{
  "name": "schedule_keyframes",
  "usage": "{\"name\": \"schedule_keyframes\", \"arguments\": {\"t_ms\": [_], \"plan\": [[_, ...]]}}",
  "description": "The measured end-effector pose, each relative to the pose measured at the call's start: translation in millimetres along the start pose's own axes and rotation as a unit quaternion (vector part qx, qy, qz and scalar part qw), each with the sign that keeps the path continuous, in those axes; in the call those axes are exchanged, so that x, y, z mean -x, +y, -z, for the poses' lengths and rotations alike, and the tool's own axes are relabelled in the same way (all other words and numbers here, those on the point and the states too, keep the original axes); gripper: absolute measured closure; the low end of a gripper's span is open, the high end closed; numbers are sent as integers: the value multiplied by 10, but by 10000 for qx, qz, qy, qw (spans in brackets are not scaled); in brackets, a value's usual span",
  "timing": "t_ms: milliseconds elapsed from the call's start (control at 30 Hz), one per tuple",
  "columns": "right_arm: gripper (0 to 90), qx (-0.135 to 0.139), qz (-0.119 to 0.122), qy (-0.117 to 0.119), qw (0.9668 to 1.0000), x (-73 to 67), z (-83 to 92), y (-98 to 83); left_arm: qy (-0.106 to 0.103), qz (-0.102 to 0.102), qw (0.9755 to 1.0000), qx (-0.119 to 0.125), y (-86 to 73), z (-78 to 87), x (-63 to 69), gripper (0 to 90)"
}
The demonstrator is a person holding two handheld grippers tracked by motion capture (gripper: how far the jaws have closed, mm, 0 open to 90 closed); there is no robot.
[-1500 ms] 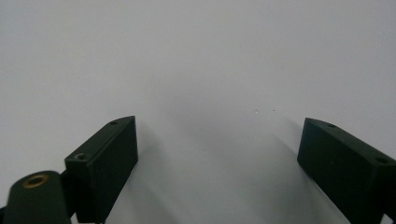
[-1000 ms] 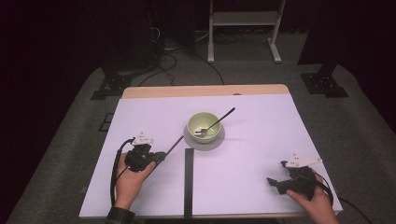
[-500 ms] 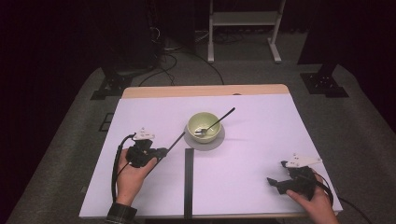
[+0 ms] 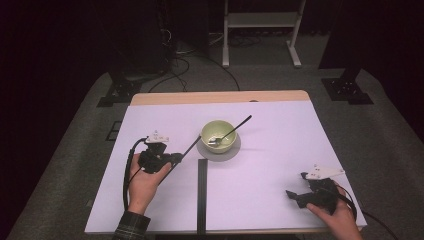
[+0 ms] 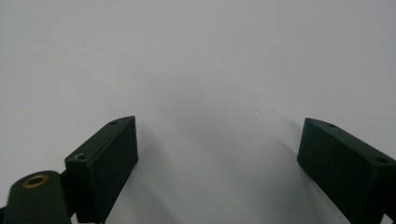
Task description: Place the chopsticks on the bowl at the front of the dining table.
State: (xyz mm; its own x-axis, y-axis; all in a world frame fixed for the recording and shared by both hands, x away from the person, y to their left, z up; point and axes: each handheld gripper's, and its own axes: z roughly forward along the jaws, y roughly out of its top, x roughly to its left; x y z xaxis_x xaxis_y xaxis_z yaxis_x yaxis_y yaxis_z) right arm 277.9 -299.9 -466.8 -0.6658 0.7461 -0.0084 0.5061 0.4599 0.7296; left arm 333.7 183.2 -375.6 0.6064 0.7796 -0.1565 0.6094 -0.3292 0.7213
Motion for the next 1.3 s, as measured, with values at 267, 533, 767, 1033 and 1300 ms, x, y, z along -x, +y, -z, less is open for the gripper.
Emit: {"name": "schedule_keyframes", "arguments": {"t_ms": [267, 533, 767, 1033, 1300], "plan": [[105, -1, -2, 0, 10000, 0, 0, 0, -18, 36, 10000, 31, 74, -48, -2, 865], [105, 0, 2, -1, 10000, 0, 0, 0, -59, 86, 9999, 29, 138, -121, 22, 865], [105, 0, 2, -1, 10000, 0, 0, 0, -68, 136, 9999, 25, 184, -173, 26, 865], [105, 0, 1, 0, 10000, 0, 0, 0, -94, 218, 9997, 62, 249, -237, 31, 865], [105, 0, -1, 1, 10000, 0, 0, 0, -99, 256, 9996, 77, 310, -307, 34, 865]]}}
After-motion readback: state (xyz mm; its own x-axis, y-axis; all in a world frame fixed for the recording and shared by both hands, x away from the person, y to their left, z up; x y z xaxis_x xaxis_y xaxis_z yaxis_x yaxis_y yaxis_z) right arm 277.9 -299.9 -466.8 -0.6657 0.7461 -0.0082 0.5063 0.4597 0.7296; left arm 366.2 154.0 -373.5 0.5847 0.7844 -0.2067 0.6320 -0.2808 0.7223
